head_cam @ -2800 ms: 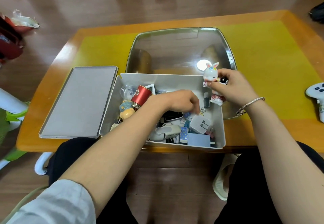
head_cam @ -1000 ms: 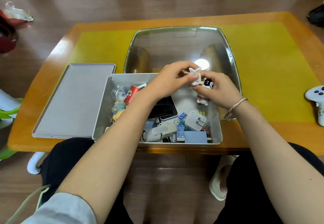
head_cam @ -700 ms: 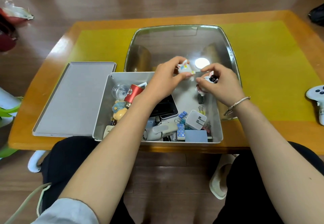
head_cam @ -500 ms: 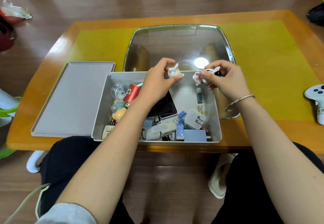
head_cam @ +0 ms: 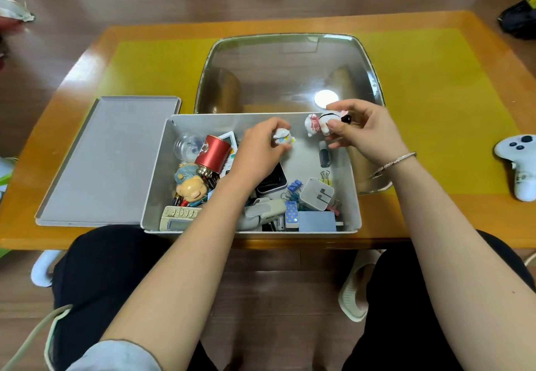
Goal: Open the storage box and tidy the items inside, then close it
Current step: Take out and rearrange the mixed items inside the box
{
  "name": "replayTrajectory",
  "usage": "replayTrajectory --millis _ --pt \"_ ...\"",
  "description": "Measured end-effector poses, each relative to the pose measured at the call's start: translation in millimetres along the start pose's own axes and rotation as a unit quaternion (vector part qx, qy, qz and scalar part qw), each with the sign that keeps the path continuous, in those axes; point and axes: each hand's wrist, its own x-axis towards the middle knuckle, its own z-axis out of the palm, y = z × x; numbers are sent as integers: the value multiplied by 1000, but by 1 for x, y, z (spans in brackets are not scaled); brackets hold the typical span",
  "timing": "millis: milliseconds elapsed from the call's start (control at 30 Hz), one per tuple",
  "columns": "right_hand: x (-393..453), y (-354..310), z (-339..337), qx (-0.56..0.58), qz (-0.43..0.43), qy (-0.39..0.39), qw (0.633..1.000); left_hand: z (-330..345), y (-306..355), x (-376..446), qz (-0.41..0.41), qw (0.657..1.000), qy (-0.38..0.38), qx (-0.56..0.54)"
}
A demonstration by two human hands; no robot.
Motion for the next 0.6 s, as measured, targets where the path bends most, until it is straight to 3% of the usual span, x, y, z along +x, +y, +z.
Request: replayTrajectory --millis 233,433,600 --pt "4 7 4 -182 -45 58 980 10 -10 -2 33 998 -19 57" --pt "4 4 11 -314 -110 48 942 13 -10 -1 53 982 -113 139" --pt "5 3 10 -361 -111 38 925 20 -6 -1 47 969 -74 229"
